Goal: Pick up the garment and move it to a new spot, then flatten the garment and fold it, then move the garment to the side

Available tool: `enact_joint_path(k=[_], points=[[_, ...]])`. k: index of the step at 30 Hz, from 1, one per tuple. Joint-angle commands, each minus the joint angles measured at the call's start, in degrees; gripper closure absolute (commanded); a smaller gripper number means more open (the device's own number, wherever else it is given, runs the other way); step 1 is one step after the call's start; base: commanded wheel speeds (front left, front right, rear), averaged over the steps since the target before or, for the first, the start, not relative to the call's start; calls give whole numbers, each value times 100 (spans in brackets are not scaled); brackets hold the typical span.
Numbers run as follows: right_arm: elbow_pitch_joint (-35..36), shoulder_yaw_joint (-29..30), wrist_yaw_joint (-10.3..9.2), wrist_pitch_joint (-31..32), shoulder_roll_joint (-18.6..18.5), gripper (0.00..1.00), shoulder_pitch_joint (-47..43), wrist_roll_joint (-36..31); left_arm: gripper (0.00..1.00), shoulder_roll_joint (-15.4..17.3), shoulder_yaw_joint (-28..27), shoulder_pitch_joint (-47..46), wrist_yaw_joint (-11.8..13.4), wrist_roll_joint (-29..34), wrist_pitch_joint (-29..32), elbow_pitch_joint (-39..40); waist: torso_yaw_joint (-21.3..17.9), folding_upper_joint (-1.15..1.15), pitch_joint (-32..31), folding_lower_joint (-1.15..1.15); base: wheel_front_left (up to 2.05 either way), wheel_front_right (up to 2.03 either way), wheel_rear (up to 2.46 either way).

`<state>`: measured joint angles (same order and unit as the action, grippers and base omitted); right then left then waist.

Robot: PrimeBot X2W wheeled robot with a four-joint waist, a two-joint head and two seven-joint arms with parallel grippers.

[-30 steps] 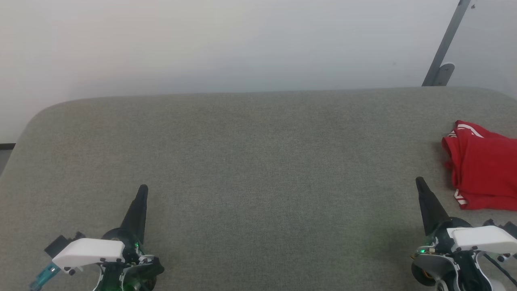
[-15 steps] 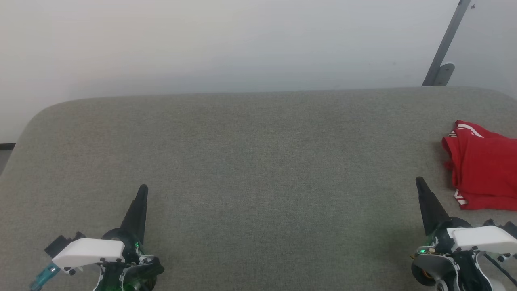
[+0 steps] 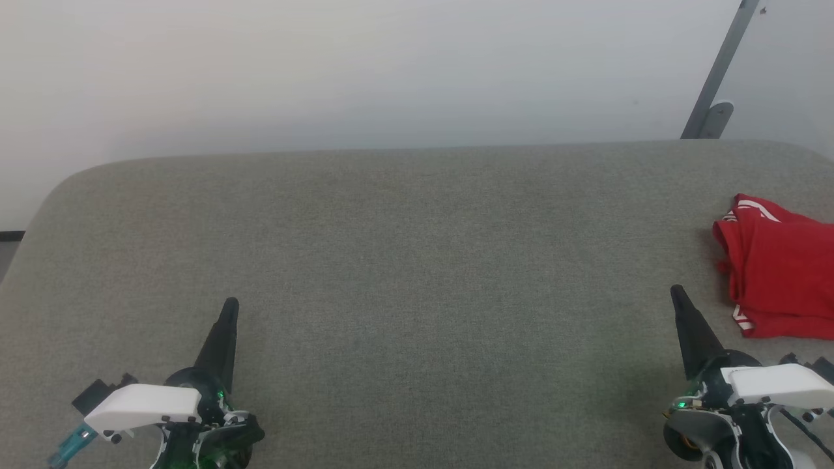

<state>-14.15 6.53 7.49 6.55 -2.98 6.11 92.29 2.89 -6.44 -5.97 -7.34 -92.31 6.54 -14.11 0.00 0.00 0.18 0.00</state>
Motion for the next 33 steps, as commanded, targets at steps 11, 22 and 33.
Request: enact_joint_path(k=[11, 22, 33], points=[[24, 5, 0, 12, 21, 100, 29, 24, 100, -15, -16, -62, -27, -19, 18, 4, 0, 0, 0, 0, 0, 0, 0], [24, 6, 0, 12, 20, 100, 29, 24, 100, -16, -16, -62, -27, -19, 18, 4, 0, 0, 0, 0, 0, 0, 0], [25, 5, 0, 12, 20, 100, 29, 24, 100, -15, -16, -62, -27, -20, 18, 4, 0, 0, 0, 0, 0, 0, 0]])
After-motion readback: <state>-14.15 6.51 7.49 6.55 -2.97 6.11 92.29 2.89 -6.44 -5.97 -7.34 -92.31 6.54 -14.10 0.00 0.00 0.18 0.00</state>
